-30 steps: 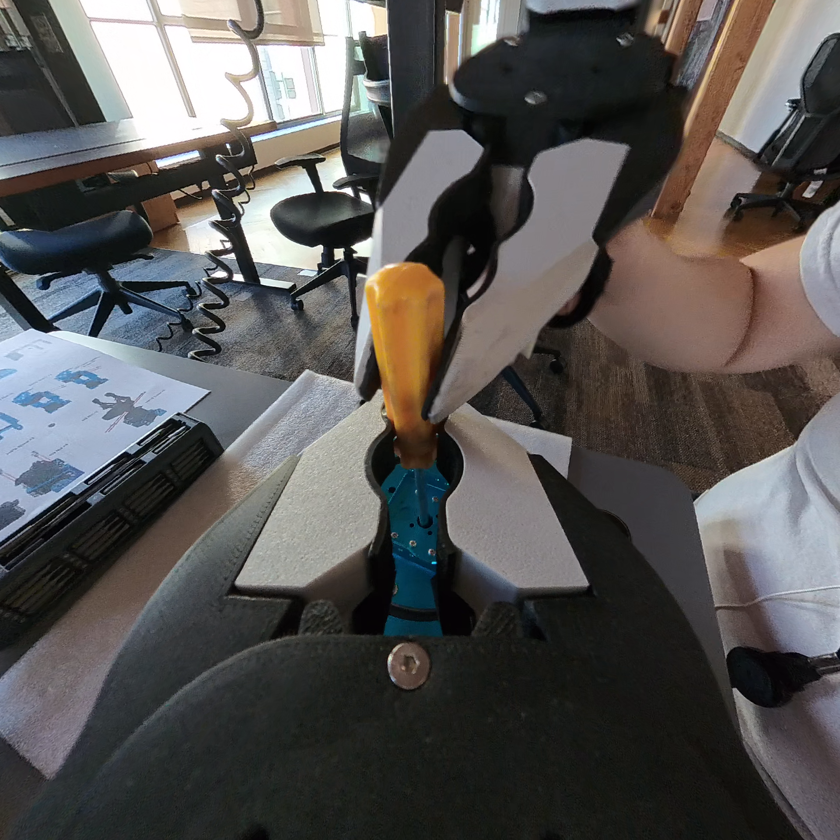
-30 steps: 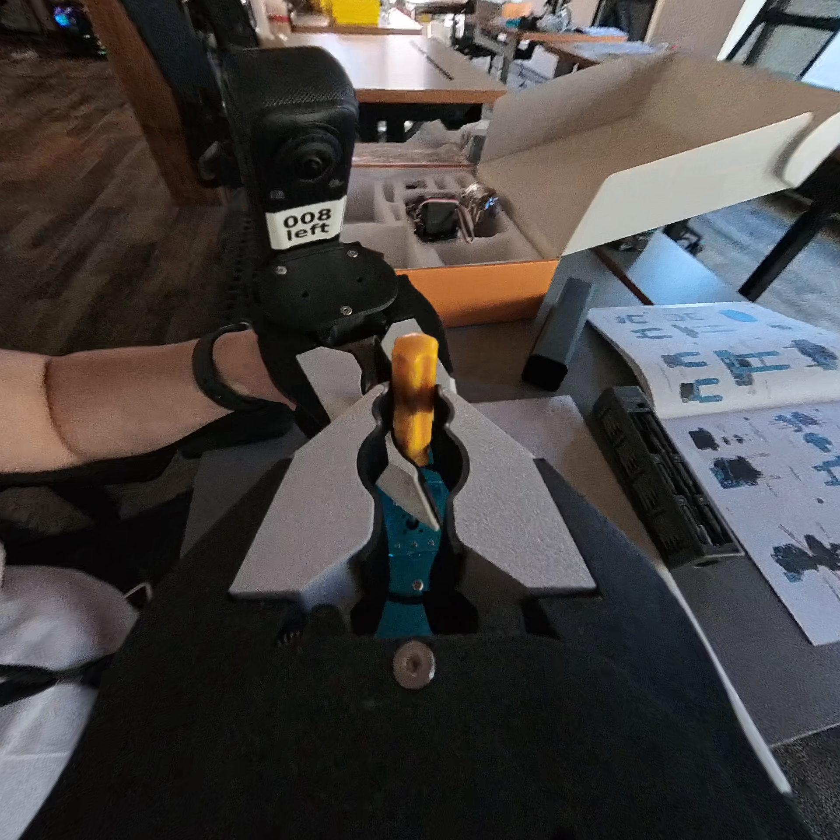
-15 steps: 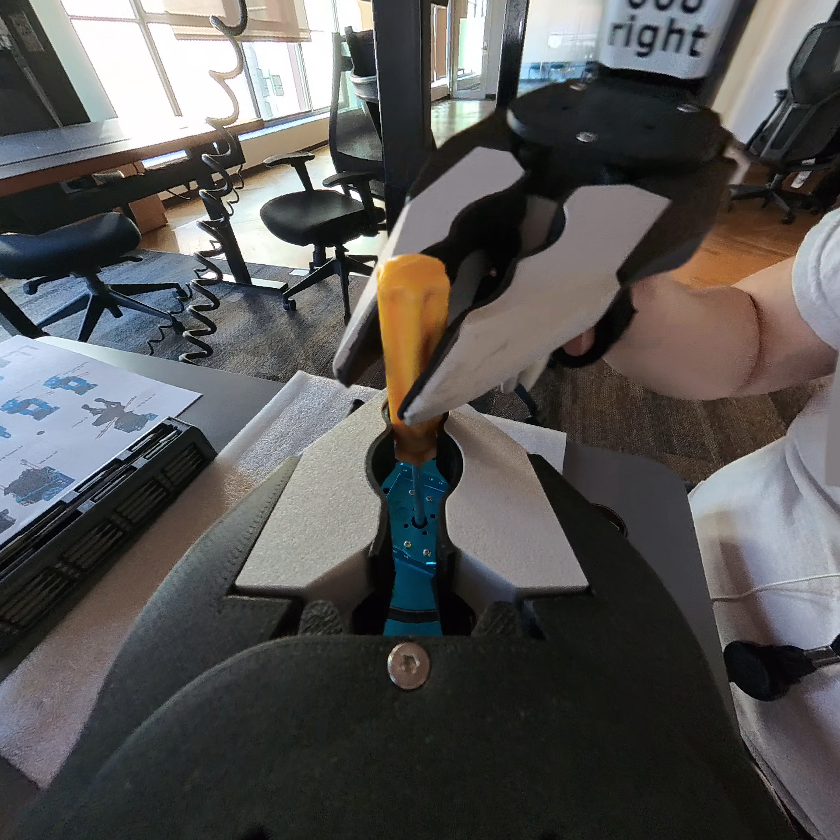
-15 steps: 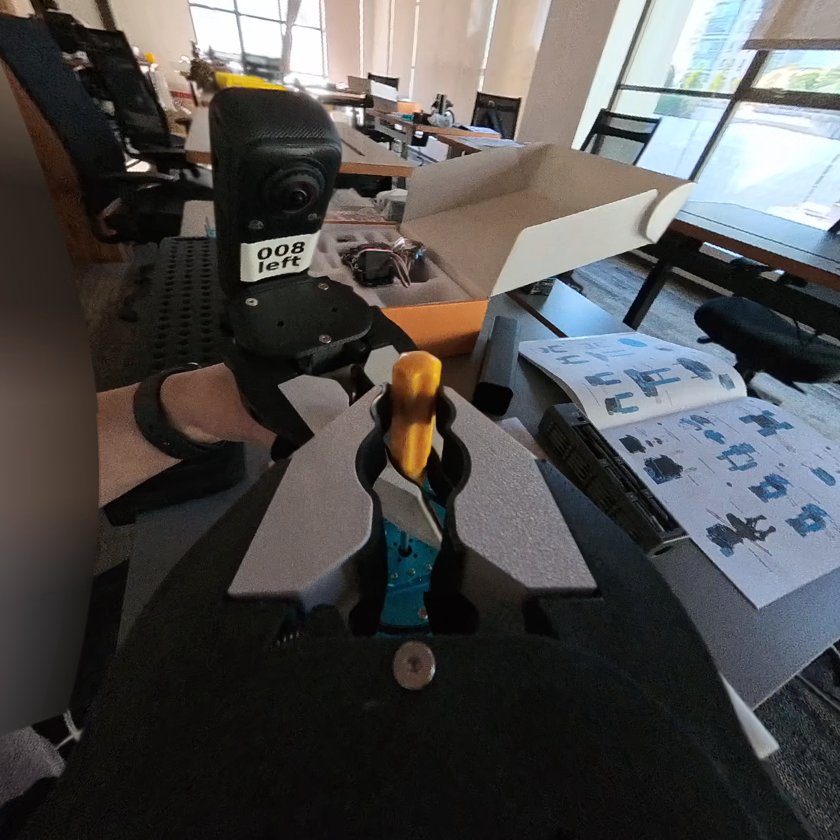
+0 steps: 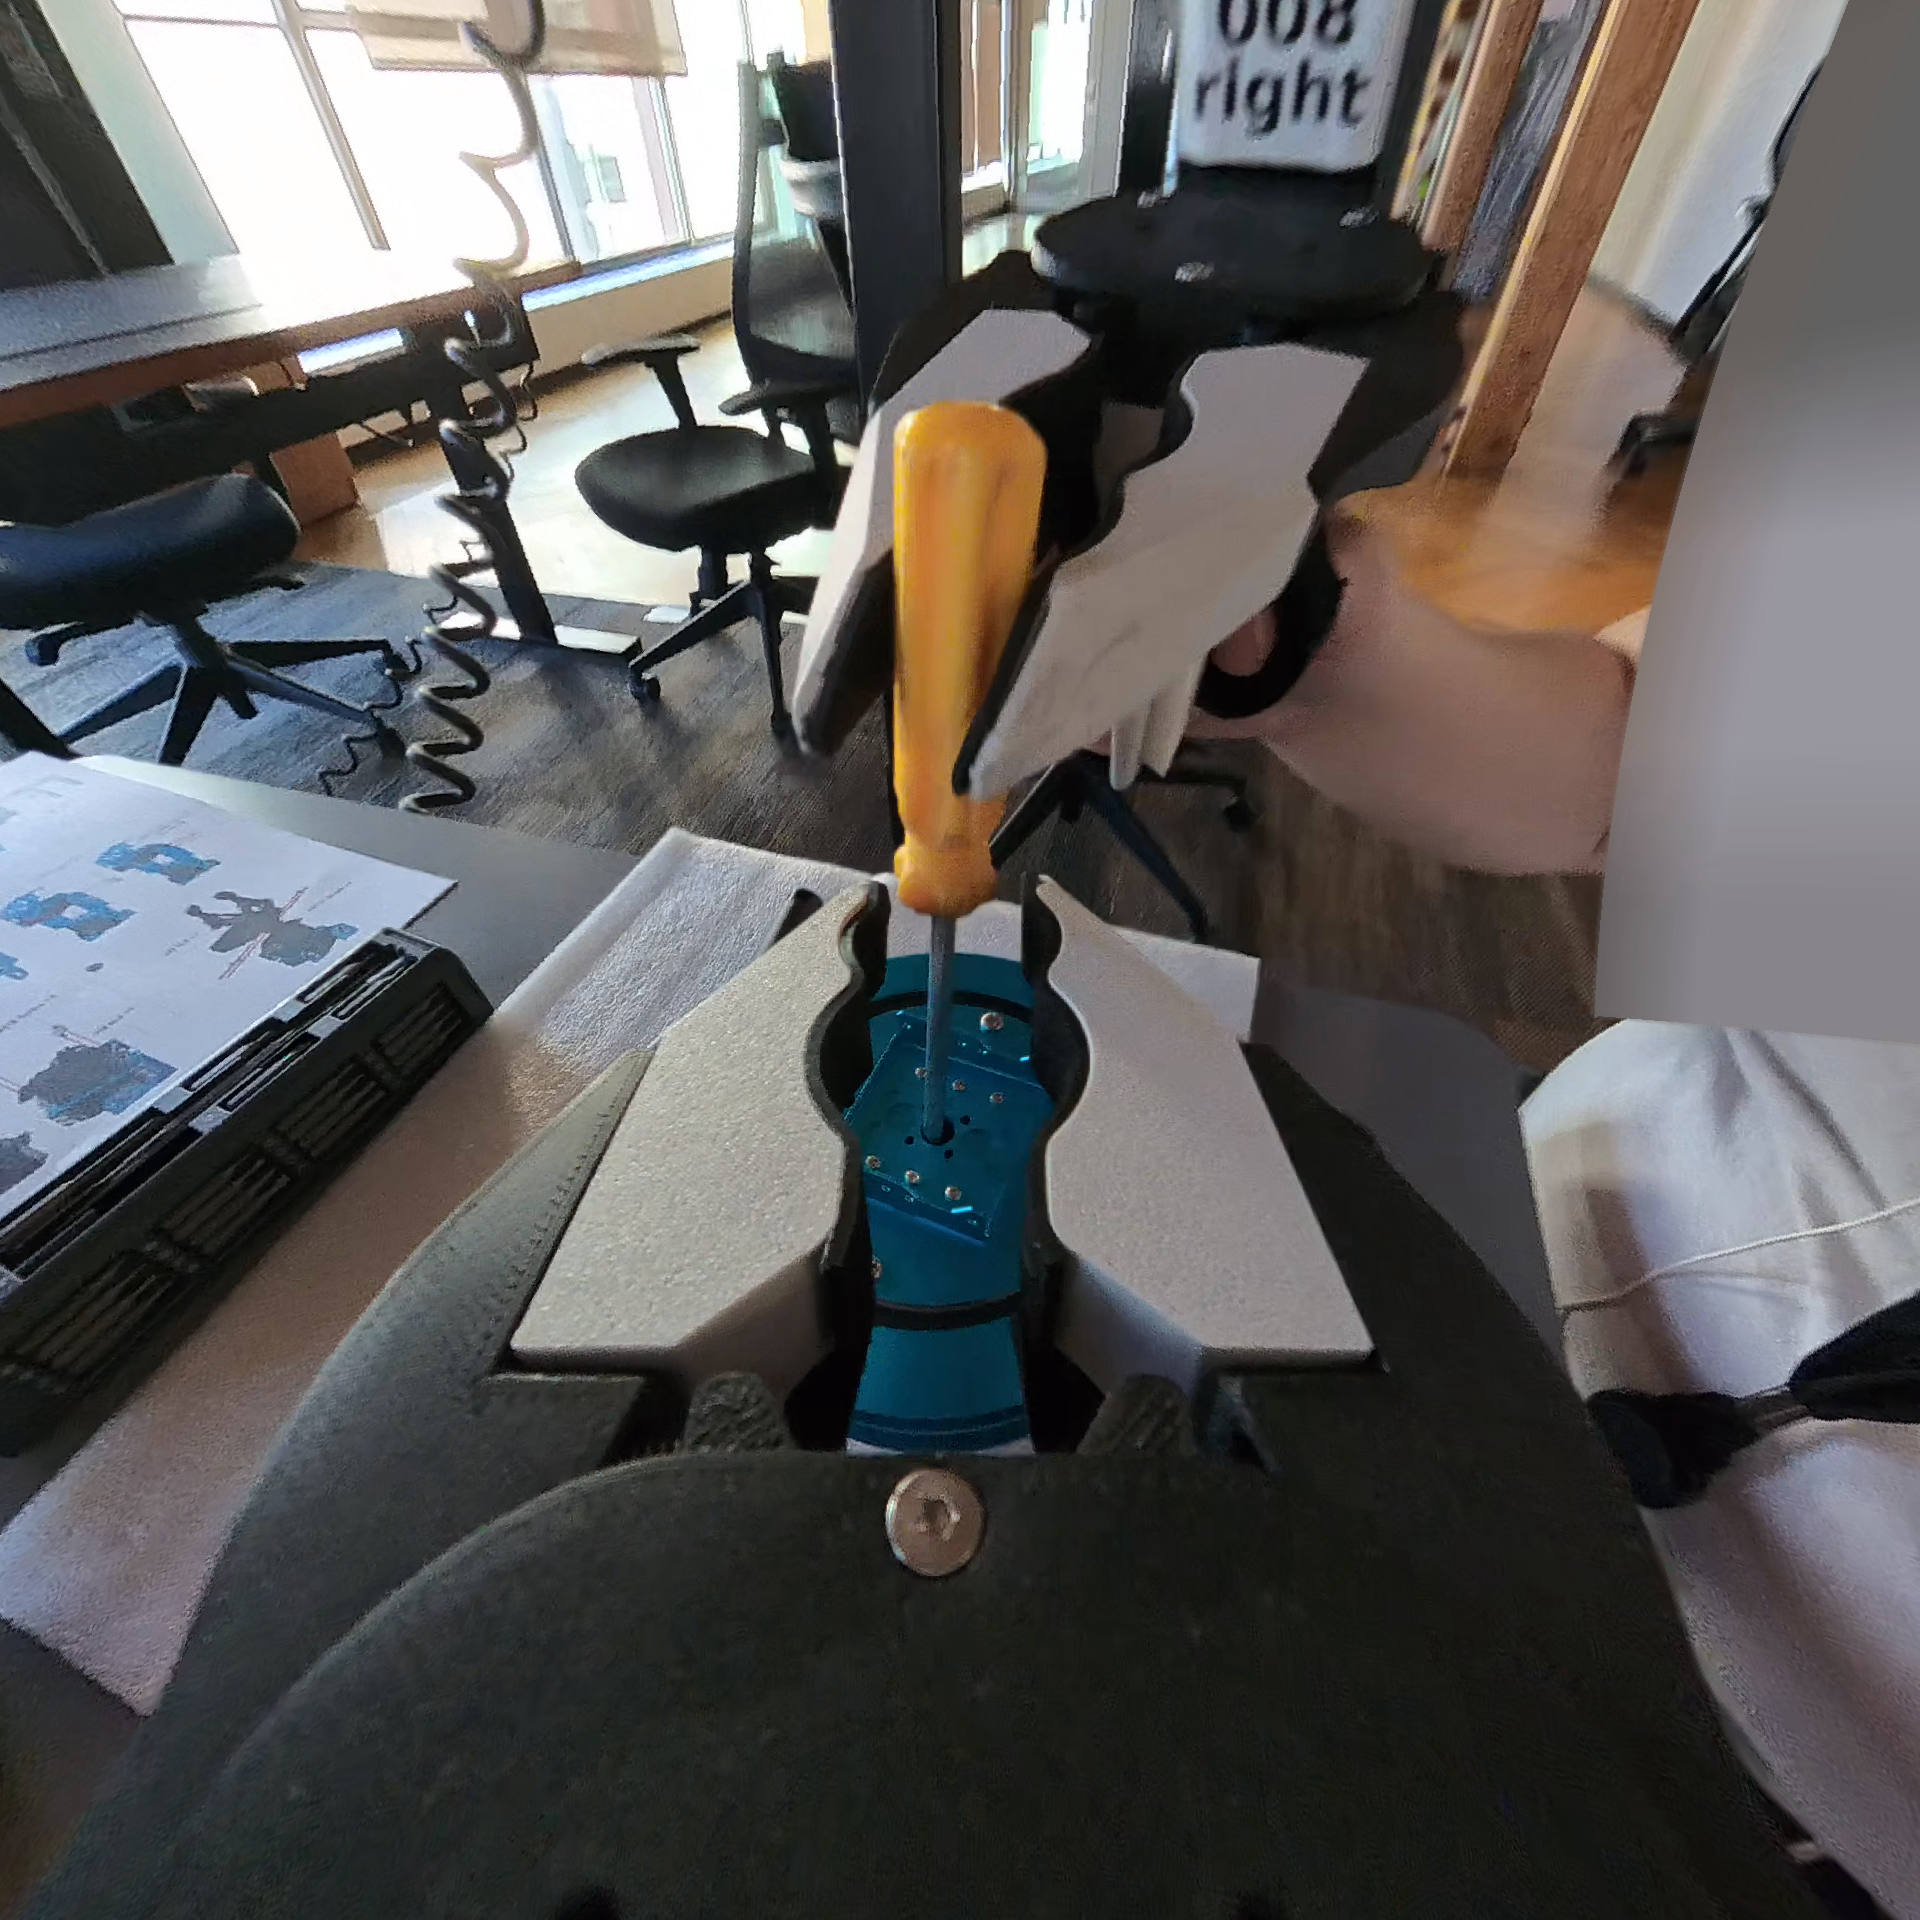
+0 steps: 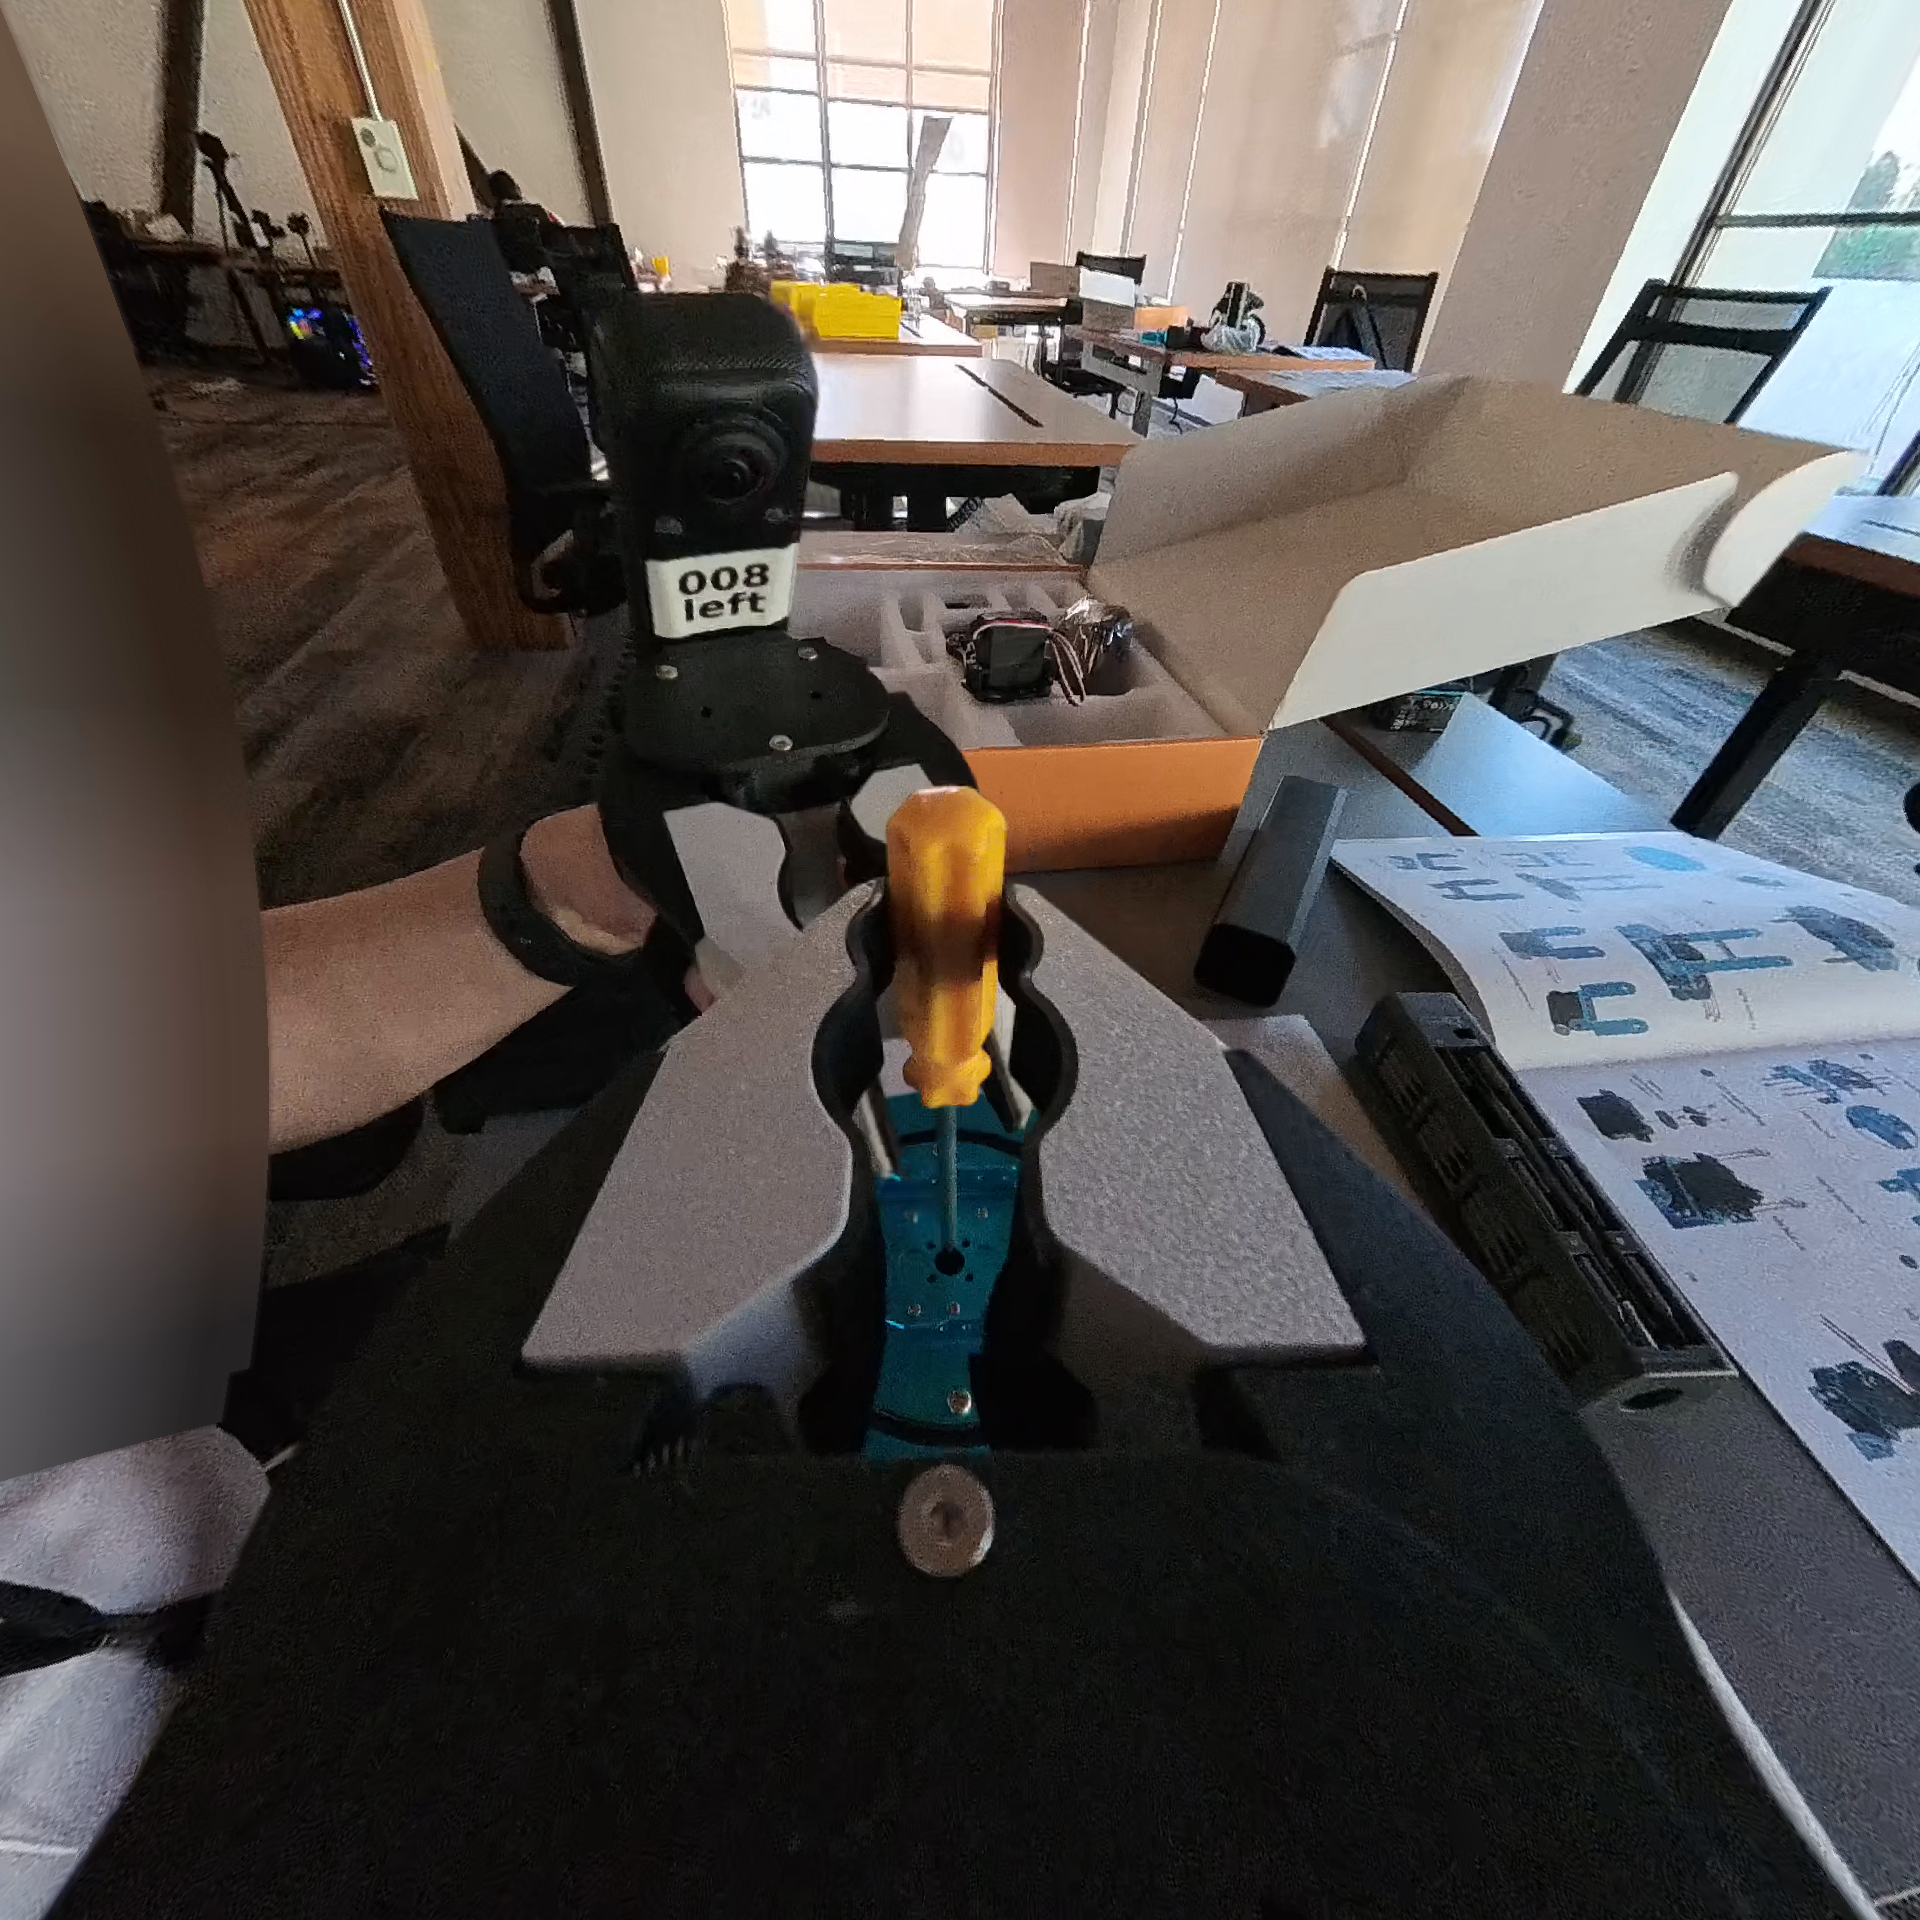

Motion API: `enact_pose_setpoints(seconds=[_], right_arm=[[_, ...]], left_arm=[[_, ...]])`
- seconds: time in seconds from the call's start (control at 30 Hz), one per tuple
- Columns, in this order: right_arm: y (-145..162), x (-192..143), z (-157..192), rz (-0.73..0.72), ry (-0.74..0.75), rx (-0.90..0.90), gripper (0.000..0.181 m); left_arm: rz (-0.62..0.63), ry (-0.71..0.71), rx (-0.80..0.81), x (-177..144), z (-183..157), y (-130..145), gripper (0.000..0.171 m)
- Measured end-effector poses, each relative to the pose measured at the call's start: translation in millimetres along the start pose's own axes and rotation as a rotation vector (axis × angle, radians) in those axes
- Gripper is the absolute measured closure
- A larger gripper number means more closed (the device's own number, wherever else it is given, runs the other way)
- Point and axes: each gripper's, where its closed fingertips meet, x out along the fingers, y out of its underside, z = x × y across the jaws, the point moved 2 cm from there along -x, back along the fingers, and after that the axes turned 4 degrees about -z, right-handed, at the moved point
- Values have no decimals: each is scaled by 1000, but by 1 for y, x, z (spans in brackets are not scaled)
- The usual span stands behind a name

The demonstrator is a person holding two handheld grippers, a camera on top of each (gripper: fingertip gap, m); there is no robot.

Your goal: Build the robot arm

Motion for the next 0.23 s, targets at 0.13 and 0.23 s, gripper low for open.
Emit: enact_pose_setpoints(seconds=[0.13, 0.23], right_arm=[[-21, -13, -3, -57, 3, -10, 163], [-44, -30, -4, -110, 2, -10, 163]], left_arm=[[-84, -9, -43, -20, 2, -12, 148], [-142, -24, -68, -34, 5, -18, 149]])
